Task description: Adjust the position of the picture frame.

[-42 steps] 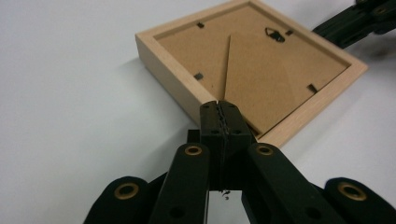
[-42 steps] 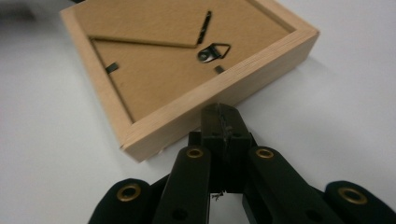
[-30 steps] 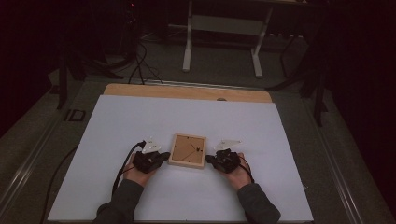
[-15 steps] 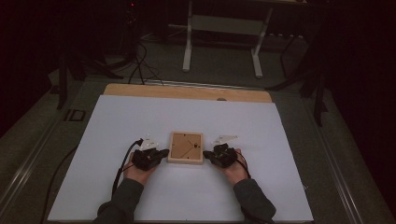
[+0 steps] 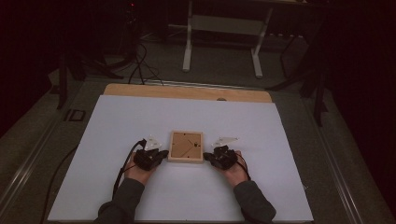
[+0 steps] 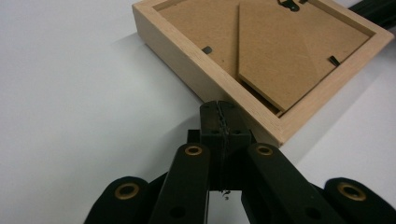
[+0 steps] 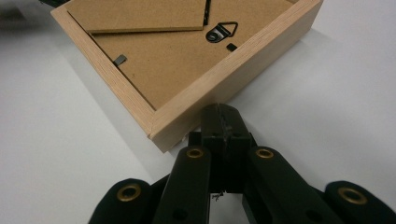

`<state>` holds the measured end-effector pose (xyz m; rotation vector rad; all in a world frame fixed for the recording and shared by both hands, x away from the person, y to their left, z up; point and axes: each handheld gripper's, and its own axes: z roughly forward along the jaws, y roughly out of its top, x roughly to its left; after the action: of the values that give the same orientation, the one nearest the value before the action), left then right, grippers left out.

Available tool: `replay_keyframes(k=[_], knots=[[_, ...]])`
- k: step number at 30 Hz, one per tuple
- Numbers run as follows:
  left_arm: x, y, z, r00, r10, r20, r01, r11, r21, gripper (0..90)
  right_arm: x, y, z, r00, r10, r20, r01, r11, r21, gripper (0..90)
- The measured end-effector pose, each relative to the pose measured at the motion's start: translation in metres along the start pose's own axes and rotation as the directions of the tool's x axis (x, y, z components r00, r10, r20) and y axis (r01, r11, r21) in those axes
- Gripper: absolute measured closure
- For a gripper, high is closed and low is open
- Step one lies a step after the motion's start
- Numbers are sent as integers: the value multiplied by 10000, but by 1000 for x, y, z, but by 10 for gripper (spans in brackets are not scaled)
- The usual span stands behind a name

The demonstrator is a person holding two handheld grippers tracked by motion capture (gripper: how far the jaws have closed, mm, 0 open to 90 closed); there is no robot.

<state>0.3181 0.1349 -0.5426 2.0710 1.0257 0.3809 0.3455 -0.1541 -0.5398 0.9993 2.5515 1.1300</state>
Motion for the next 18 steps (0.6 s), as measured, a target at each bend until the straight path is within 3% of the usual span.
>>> replay_keyframes(k=[18], knots=[[-1,-1,-1,9998,-118,-186,118,9999,3,900,-1,4,4,9999,62,115,-62,10000,3,899]])
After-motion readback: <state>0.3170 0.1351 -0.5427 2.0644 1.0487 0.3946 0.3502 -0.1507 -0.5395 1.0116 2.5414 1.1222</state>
